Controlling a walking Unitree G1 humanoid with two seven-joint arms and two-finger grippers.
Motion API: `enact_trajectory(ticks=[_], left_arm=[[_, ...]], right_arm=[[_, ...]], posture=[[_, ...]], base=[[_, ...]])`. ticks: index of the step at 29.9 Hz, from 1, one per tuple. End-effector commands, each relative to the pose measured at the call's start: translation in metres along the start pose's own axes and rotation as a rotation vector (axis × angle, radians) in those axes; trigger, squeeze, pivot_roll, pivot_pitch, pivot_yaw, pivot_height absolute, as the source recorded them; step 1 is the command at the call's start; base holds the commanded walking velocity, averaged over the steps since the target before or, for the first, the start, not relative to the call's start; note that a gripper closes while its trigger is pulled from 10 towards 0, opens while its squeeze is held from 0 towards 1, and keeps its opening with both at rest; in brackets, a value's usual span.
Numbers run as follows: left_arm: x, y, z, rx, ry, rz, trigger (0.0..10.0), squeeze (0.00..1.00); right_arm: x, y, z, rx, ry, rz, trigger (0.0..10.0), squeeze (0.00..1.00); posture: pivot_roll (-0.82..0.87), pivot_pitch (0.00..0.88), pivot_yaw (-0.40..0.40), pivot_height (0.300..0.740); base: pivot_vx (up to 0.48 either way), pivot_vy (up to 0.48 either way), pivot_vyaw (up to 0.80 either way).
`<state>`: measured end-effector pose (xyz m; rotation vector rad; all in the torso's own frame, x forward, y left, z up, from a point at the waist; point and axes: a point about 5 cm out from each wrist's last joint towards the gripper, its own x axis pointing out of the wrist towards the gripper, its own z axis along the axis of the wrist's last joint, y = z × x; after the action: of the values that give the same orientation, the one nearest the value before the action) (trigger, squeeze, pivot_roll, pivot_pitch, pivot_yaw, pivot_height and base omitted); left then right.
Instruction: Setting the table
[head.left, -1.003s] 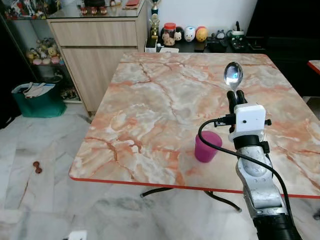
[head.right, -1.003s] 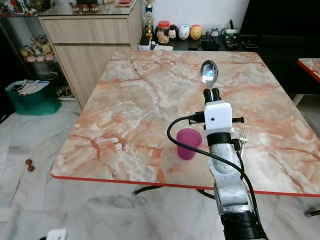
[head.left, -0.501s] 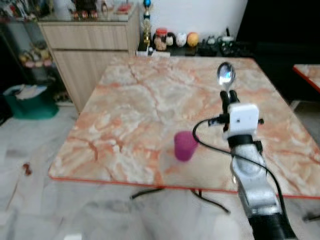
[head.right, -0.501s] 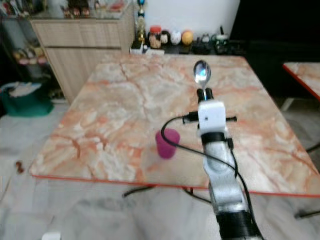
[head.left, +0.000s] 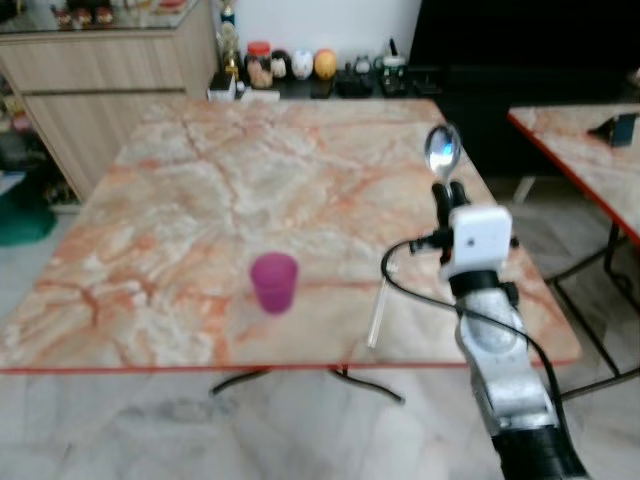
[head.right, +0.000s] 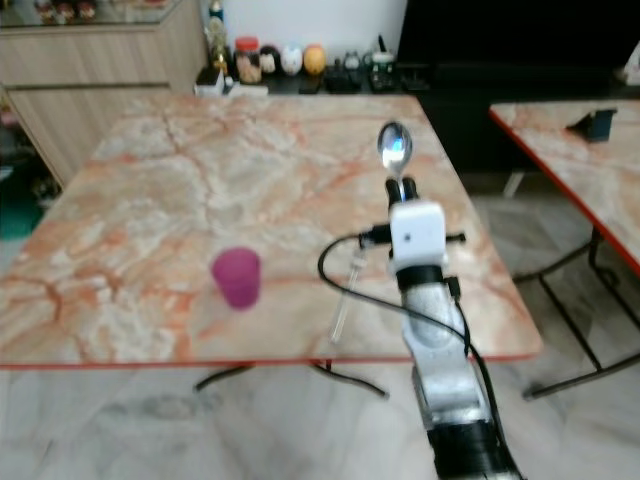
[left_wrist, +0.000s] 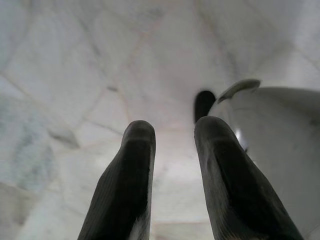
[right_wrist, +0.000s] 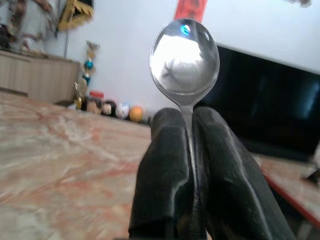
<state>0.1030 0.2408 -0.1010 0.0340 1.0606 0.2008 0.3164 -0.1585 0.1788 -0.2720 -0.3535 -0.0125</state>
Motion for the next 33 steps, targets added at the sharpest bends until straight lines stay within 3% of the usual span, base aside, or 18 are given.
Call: enact_trajectory(ticks=[1,12,18,33], left_arm=[[-0.004,0.01,-0.012,0.027,0.032,0.015,10.0,0.0],[-0.006,0.015,-0.015,0.028,0.036,0.018,10.0,0.0],[0.004,-0.005,0.02,0.05,-0.058,-0.012,10.0,0.0],[0.005,-0.006,0.023,0.049,-0.064,-0.014,10.0,0.0]], right_arm=[[0.003,0.01,0.006,0.02,-0.022,0.034,10.0,0.0],[0.001,0.018,0.005,0.032,-0.012,0.076,10.0,0.0],[0.002,0.019,0.005,0.036,-0.01,0.086,10.0,0.0],[0.002,0.021,0.006,0.039,-0.008,0.089,10.0,0.0]], posture=[[-0.07,0.0,0.007,0.732],[-0.07,0.0,0.005,0.732],[-0.07,0.0,0.006,0.732],[-0.08,0.0,0.01,0.732]], base=[[0.0,-0.292,0.0],[0.0,-0.286,0.0],[0.0,-0.273,0.0],[0.0,-0.273,0.0]])
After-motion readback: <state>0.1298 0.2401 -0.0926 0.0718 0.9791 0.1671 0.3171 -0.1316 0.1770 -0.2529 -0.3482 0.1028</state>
